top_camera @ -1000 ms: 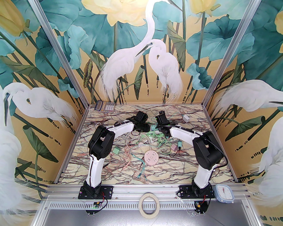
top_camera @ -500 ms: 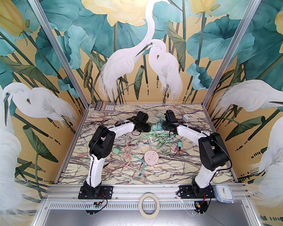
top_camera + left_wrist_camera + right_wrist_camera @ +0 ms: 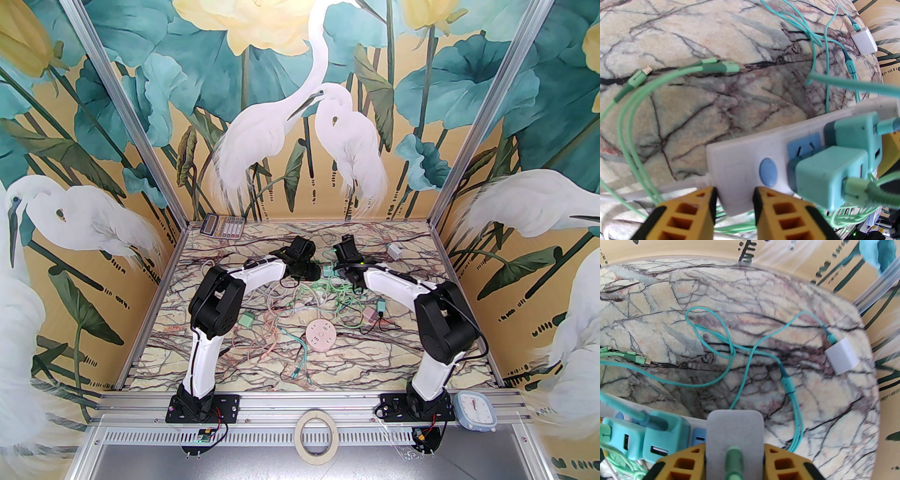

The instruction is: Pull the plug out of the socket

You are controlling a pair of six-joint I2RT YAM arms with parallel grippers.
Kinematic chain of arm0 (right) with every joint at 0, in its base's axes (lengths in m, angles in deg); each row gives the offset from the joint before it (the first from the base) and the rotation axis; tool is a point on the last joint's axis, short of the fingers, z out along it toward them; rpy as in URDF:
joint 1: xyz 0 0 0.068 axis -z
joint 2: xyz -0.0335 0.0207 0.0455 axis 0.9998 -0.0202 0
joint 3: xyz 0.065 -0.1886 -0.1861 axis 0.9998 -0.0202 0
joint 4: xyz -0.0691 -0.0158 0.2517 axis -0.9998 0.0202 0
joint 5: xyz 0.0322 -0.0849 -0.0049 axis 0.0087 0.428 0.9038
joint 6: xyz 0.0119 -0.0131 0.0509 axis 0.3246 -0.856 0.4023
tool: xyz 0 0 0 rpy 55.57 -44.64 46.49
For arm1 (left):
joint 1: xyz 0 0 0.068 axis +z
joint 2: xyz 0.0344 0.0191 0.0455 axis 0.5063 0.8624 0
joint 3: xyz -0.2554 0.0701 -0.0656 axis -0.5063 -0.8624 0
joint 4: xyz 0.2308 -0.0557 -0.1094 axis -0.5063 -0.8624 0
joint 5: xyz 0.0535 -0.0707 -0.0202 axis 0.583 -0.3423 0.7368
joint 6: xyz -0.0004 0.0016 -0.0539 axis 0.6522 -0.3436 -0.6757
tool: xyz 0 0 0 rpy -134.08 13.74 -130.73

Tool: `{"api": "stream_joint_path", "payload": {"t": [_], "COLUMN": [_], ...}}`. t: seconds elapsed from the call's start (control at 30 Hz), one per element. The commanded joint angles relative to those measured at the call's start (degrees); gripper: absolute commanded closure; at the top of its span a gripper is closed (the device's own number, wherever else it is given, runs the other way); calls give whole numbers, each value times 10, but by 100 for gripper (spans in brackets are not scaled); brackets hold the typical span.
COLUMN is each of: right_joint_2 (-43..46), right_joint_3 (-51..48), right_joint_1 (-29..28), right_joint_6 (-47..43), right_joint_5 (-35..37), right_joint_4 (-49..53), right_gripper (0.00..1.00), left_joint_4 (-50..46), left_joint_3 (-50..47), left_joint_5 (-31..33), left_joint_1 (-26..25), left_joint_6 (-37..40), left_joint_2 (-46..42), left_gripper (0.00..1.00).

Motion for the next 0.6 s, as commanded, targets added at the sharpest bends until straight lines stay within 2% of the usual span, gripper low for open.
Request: {"api": "stream_joint_path", "payload": {"t": [0.0,0.1,0.23,0.3,0.43,0.57], "right_joint_2": [2,20,61,80,83,73], "right_joint_3": [21,14,-19,-33,-19,-2], "right_joint_1": [-25,-2,74,93,94,54], "right_joint_6": [-34,-8,75,93,79,30], "right_joint_5": [-15,-59,-195,-229,-219,-140], "right_joint_4": [-13,-17,-44,-60,-39,-13], "right_gripper": [69,69,69,70,70,70], "left_joint_4": [-93,-94,-95,-95,-96,-97], "left_joint_3": [-32,-31,-30,-29,-29,-28], "left_joint_5": [13,14,13,14,14,14], "left_joint_1": [-9,-9,-9,-9,-10,-11], "left_joint_6": [15,15,14,15,15,16], "left_joint_2": [69,69,70,70,71,72], "left_gripper": [66,66,67,67,67,67]}}
